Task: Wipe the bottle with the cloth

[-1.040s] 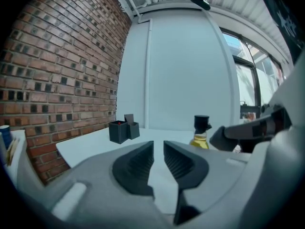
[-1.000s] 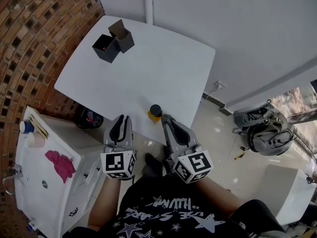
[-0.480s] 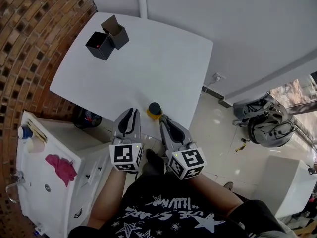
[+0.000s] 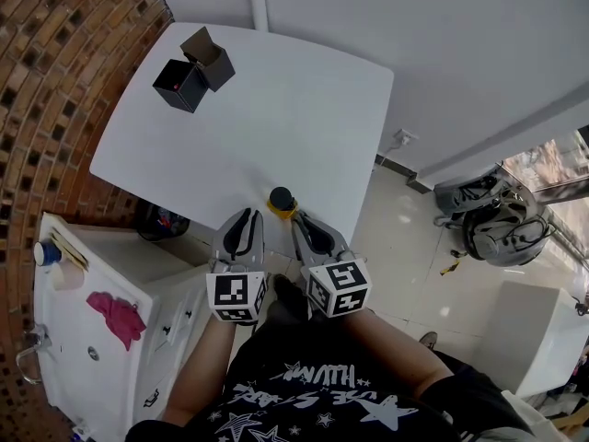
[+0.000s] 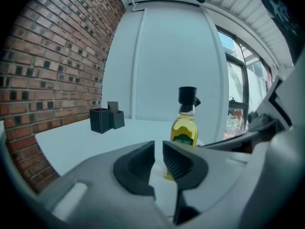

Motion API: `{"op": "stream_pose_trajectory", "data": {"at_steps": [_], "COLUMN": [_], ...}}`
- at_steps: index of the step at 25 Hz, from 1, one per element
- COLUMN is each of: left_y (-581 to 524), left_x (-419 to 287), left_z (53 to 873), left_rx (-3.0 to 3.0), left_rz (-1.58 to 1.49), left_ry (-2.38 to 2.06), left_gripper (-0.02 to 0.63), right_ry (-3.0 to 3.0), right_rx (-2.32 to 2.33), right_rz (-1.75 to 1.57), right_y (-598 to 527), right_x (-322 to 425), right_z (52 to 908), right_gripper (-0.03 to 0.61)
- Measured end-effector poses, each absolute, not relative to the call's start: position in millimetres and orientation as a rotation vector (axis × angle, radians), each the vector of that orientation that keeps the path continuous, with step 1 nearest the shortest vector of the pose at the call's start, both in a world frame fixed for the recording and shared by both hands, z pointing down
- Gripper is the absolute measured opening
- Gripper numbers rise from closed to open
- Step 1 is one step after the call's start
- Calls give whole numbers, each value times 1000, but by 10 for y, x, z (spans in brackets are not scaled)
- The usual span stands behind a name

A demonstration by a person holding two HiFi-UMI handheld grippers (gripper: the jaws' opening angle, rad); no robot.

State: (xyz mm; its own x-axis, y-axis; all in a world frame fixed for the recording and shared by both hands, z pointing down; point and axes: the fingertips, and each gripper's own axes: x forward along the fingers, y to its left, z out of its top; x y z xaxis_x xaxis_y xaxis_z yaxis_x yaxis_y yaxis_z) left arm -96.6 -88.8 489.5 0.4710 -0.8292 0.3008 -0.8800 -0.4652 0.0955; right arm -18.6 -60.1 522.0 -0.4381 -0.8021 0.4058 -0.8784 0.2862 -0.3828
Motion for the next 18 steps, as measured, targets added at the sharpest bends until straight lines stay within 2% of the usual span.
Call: {"op": "stream_pose_trajectory", "data": {"at_steps": [10, 11, 14, 16, 18], "left_y": [-724, -678, -550, -531, -591], "left_x": [-925, -885, -690, -586, -546], "left_z": [4892, 4893, 4976, 5035, 5071], "left_rx": [2452, 2447, 2414, 2373, 2312], "left_rz": [298, 289, 300, 323, 336], "left_ry": [-1500, -1503, -1506, -1560, -1658], "left_gripper": [59, 92, 279, 335, 361], "right_ry": [-2381, -2386, -2382, -2370, -2361], "right_rx": [1528, 1532, 1565, 1594, 1616], "right_rz": [801, 788, 774, 776, 777], "right_y": [-604, -601, -610, -625, -644], "right_x": [-86, -37, 162, 302, 419], "right_z": [5338, 5299, 5220, 5194, 5182], "right_gripper": [41, 40, 41, 41, 40]}}
